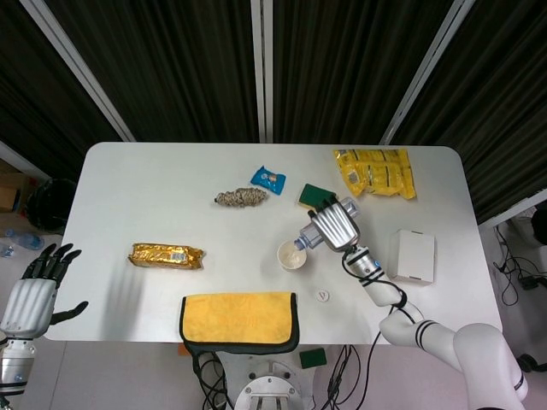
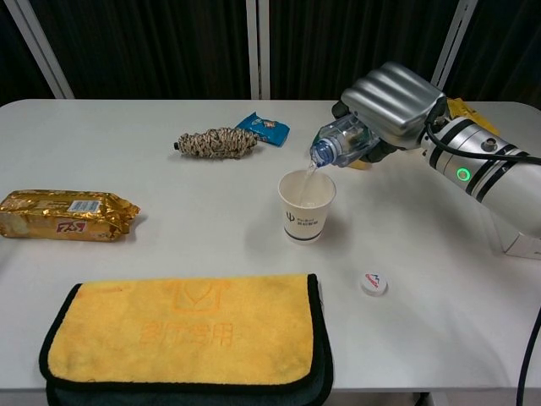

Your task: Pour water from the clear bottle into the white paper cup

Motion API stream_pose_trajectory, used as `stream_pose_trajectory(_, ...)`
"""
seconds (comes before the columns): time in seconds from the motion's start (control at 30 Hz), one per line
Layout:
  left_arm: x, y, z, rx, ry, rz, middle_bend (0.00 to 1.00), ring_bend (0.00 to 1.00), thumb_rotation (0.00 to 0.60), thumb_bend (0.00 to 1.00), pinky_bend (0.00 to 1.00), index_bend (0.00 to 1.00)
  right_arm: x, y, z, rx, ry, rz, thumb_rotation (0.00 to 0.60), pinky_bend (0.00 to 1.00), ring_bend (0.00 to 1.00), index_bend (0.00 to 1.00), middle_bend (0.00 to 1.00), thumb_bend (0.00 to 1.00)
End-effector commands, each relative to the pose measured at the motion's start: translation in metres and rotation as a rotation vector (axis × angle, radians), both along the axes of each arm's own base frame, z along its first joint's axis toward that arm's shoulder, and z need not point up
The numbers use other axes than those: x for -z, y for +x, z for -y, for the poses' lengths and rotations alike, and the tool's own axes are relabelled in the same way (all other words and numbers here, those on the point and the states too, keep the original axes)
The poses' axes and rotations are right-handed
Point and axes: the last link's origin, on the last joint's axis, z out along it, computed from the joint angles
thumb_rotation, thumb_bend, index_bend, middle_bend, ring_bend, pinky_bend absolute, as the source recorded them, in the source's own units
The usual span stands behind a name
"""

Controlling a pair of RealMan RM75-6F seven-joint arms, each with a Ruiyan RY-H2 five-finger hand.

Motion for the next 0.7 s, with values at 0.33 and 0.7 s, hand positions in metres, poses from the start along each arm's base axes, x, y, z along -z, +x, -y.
stream_pose_trajectory(0.33,0.0005,-0.0011,0.0000,-0.005,-0.002,0.001,0.11,0.05,0.600,0.04,0.19,0.16,0.0020,-0.0013,0.0005,0.018,0.011,0.008,0.600,0.56,0.53,0.92,0.67,0.34)
stream_pose_trajectory(0.7,0.0005,-0.0014,0.0002,-0.006,-0.002,0.002,0.11,0.05,0.600,0.04,0.19,0.16,0.0025,-0.0040,-0.0027,0.139,0.148,0.230,0.600,0.56,0.53,0.92,0.67,0.34)
